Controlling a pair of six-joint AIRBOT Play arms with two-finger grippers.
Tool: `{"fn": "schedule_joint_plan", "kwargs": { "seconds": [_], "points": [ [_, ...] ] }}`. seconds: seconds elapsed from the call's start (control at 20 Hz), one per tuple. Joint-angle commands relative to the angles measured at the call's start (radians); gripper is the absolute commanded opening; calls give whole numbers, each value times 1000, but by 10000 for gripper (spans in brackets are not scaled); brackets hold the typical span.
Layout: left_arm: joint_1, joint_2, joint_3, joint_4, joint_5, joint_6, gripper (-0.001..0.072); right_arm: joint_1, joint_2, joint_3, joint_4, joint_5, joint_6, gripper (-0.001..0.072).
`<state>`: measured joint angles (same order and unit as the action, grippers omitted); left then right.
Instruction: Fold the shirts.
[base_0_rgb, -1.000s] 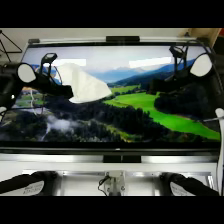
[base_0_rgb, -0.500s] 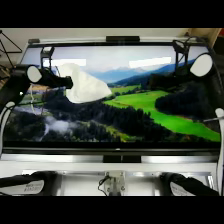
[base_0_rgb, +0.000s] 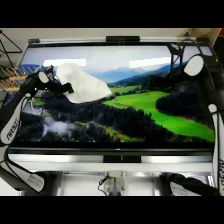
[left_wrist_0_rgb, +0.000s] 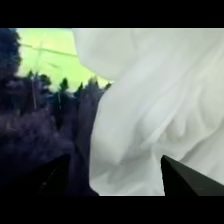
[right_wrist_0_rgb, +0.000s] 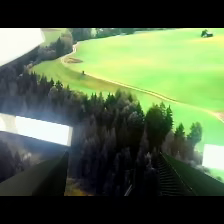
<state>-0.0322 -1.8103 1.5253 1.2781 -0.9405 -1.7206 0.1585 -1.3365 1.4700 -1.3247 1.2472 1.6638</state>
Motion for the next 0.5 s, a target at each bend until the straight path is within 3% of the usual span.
{"fn": "schedule_joint_plan", "kwargs": {
  "seconds": [0.0, 0.05, 0.1, 0.3, 0.4, 0.45],
  "points": [
    [7, -56, 23, -134, 23, 41, 404, 1, -29, 0, 4, 0, -2, 672],
    [6, -55, 25, -163, 24, 63, 153, 0, -30, 0, 3, 0, -2, 672],
    [5, -54, 29, -195, 25, 85, 50, 0, -30, 0, -2, 1, -10, 672],
    [-17, 36, 108, -310, -57, 296, 31, 0, -8, 2, -19, 38, -19, 672],
    [-68, 187, 158, -311, -58, 422, 31, 0, 65, 2, -54, 72, -42, 672],
    [-96, 269, 177, -310, -55, 434, 31, 0, 117, 2, -97, 79, -48, 672]
  ]
}}
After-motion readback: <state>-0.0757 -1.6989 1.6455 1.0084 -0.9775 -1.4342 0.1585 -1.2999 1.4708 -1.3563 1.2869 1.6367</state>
